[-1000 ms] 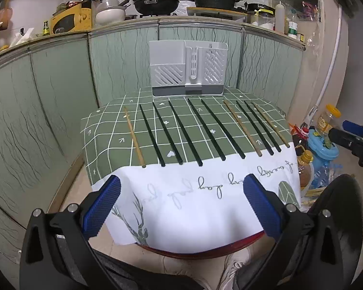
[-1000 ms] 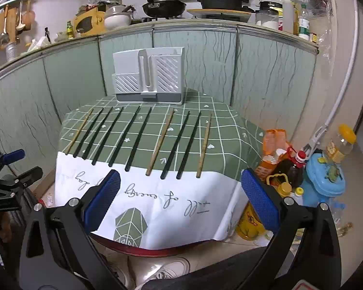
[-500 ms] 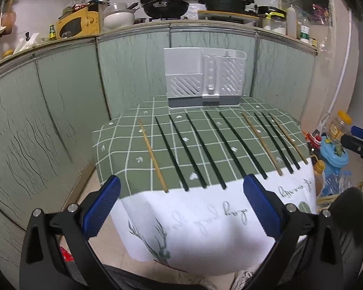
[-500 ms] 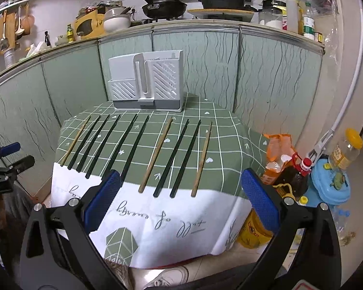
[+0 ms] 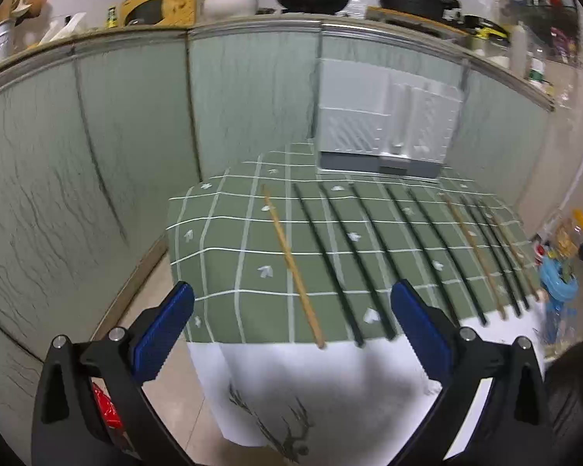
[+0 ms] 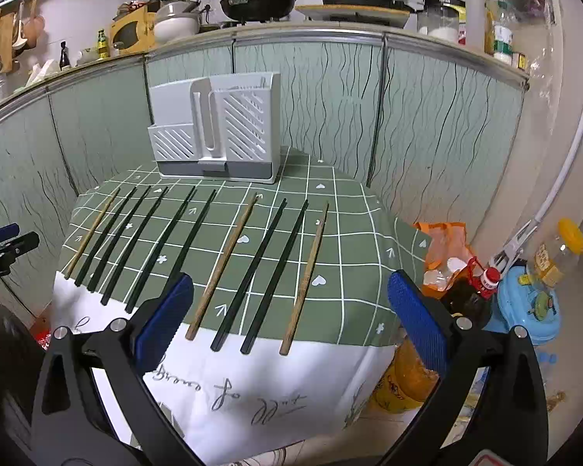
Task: Organize utensils
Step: 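Close the left tool on a wooden chopstick while the right tool grasps another wooden chopstick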
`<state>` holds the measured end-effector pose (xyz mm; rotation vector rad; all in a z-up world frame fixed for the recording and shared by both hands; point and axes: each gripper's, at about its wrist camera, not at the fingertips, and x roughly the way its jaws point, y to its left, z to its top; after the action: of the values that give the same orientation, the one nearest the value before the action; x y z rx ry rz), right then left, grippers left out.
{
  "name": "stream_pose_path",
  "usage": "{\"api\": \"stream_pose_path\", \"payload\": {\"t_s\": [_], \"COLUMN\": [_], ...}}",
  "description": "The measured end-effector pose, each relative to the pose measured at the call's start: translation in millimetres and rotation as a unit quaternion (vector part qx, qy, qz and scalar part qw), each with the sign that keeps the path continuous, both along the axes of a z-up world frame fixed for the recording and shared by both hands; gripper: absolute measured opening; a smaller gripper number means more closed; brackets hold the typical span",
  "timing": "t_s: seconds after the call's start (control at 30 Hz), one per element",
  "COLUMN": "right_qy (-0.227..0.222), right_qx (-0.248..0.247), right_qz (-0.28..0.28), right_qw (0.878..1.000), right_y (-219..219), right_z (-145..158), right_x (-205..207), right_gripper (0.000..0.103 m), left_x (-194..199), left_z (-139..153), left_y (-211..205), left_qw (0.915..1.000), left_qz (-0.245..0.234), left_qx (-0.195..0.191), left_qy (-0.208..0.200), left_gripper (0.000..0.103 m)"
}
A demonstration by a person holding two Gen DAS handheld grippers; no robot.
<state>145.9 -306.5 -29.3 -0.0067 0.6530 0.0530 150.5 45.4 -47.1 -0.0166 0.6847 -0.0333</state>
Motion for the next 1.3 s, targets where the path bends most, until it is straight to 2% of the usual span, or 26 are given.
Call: {"api": "stream_pose_path", "payload": {"t_s": [0.1,0.2,0.3,0.4,0.47,0.53,0.67,0.8,0.87,0.9,1.0,1.07,1.13,1.3], "right_qy": [0.012,0.02,0.026,0.032,0.038,0.043,0.051,0.051,0.045,0.044,0.058,0.058,0.057,0.054], "right_qx": [-0.003,0.003,0.001,-0.002,0.005,-0.002,-0.014,-0.041,-0.031,-0.027,-0.024,-0.021,-0.031,-0.032], "right_qz": [-0.004,-0.012,-0.03,-0.041,-0.038,-0.035,-0.027,-0.04,-0.049,-0.053,-0.048,-0.046,-0.045,-0.048], "right_qw": [1.0,1.0,0.999,0.999,0.999,0.998,0.998,0.997,0.997,0.997,0.997,0.997,0.997,0.997], "right_y": [-1.2,-4.5,-8.1,-9.8,-10.5,-8.0,-1.5,3.8,-0.4,-3.1,-5.4,-5.0,-1.5,5.0], "right_z": [-14.0,-28.1,-40.8,-51.3,-57.5,-63.9,-75.5,-86.4,-86.6,-86.4,-91.9,-93.6,-94.0,-95.6], "right_x": [13.8,25.3,35.3,44.4,48.5,51.2,54.6,54.9,53.8,52.8,55.7,55.1,53.3,48.4], "right_gripper": [0.096,0.096,0.096,0.091,0.082,0.078,0.07,0.059,0.049,0.049,0.037,0.033,0.031,0.019], "left_x": [12.8,22.6,28.3,28.7,30.0,31.9,34.4,36.6,36.5,36.6,39.1,39.1,38.8,36.5], "left_z": [-12.6,-26.3,-37.7,-45.4,-50.9,-55.3,-63.0,-64.2,-64.1,-64.1,-65.1,-65.6,-66.4,-68.4], "left_y": [0.3,0.6,-2.5,-7.1,-9.5,-12.4,-20.0,-27.0,-28.5,-28.6,-31.4,-34.6,-37.7,-47.8], "left_qw": [0.9998,0.9996,0.9994,0.9993,0.9992,0.999,0.9984,0.998,0.9979,0.998,0.9981,0.9976,0.9974,0.9957], "left_qz": [0.008,0.011,0.011,0.006,0.006,0.002,-0.001,-0.007,-0.006,-0.007,-0.008,-0.011,-0.017,-0.024], "left_qx": [0.013,0.016,0.023,0.031,0.032,0.033,0.047,0.057,0.06,0.057,0.056,0.064,0.066,0.088], "left_qy": [0.011,0.02,0.025,0.021,0.024,0.029,0.03,0.025,0.023,0.024,0.025,0.024,0.022,0.011], "left_gripper": [0.096,0.082,0.081,0.073,0.064,0.05,0.047,0.037,0.036,0.034,0.031,0.027,0.017,0.008]}}
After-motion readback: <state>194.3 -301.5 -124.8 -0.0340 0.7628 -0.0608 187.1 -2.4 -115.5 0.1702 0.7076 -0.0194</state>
